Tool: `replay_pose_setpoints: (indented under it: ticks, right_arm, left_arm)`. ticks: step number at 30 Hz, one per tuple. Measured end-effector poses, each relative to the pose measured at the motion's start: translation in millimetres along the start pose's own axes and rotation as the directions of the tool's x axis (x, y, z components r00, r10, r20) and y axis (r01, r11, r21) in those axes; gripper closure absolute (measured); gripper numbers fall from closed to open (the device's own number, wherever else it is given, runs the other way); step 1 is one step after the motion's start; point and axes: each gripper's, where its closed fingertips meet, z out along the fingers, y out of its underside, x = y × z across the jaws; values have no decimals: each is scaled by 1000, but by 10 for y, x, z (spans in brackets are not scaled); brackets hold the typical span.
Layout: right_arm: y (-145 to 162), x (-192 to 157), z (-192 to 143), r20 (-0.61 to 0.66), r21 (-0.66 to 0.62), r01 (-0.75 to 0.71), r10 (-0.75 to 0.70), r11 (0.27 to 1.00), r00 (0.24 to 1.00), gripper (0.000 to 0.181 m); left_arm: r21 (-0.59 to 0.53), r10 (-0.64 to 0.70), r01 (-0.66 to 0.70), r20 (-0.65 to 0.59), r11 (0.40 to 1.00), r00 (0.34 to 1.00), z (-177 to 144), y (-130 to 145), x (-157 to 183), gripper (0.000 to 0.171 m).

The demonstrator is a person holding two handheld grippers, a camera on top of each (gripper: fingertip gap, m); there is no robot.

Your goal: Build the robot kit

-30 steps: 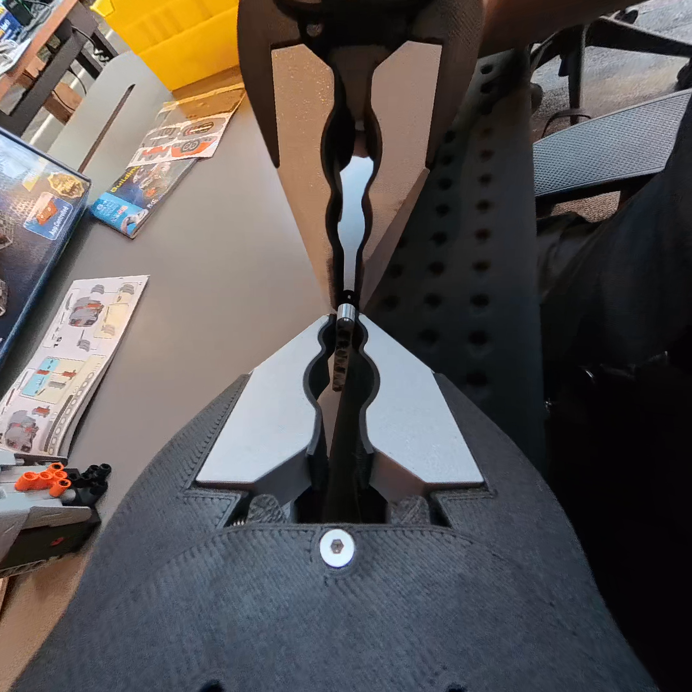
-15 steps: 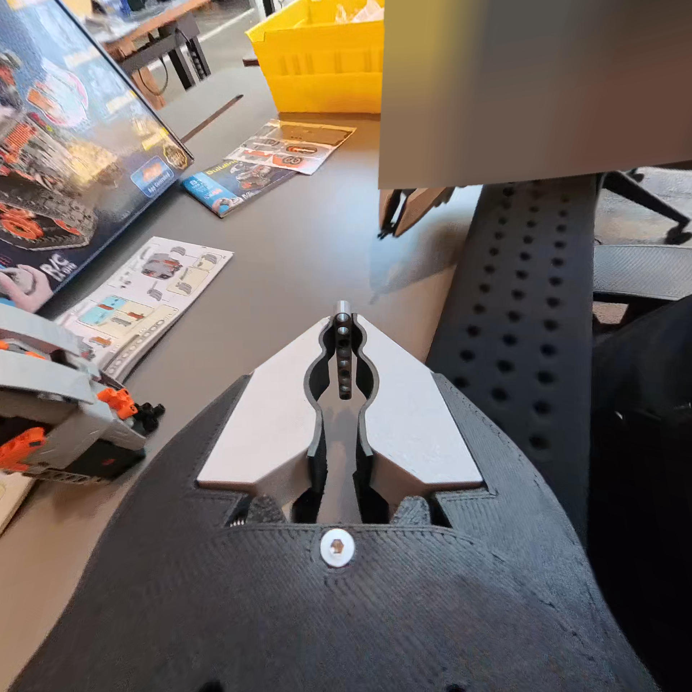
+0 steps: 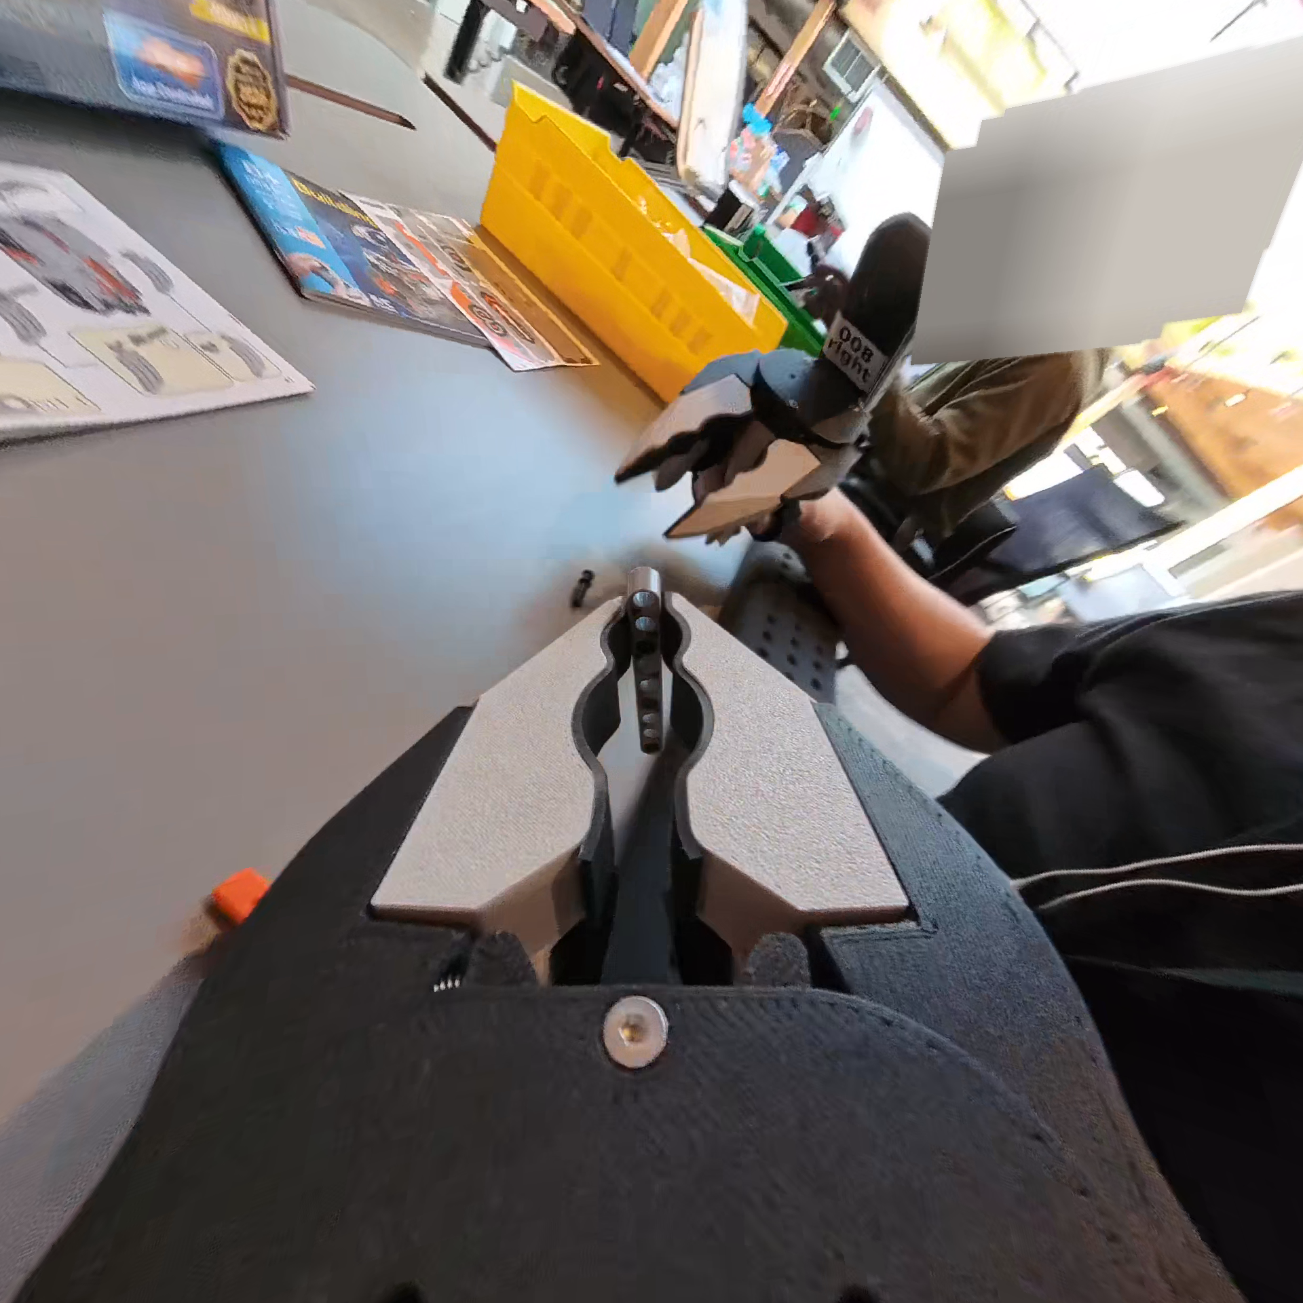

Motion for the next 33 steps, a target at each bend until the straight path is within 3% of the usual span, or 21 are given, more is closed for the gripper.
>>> replay_pose_setpoints:
  ticks: [4, 9, 14, 18, 21, 25, 28, 33]
  right_arm:
    - [-422, -276, -63, 54, 193, -48, 38, 980, 998, 150]
    - [-562, -736, 368, 312, 173, -346, 282, 922, 907, 149]
    - [-630, -935, 640, 413, 147, -433, 342, 889, 844, 153]
    - [-627, -993, 721, 397, 118, -399, 325, 909, 858, 174]
    - [-642, -927, 714, 352, 144, -393, 324, 908, 878, 174]
    - [-610, -896, 702, 361, 139, -442, 370, 886, 856, 174]
    - [-603, -901, 716, 381, 134, -472, 395, 871, 836, 174]
    - [-633, -952, 787, 410, 122, -497, 412, 859, 814, 174]
  left_arm:
    - [16, -95, 98, -137, 995, 986, 45, -25, 125, 166]
    - [50, -134, 155, -293, 987, 947, 29, -154, 301, 167]
    - [51, -119, 139, -281, 989, 952, -1, -134, 314, 167]
    - [76, -94, 122, -302, 990, 949, -42, -145, 369, 165]
    - [169, -106, 159, -288, 973, 952, -163, -301, 296, 135]
    - [255, -72, 122, -195, 959, 978, -408, -377, 127, 139]
    - [222, -65, 102, -166, 970, 984, -431, -278, 120, 143]
    - [100, -36, 51, -153, 994, 988, -209, -38, 207, 145]
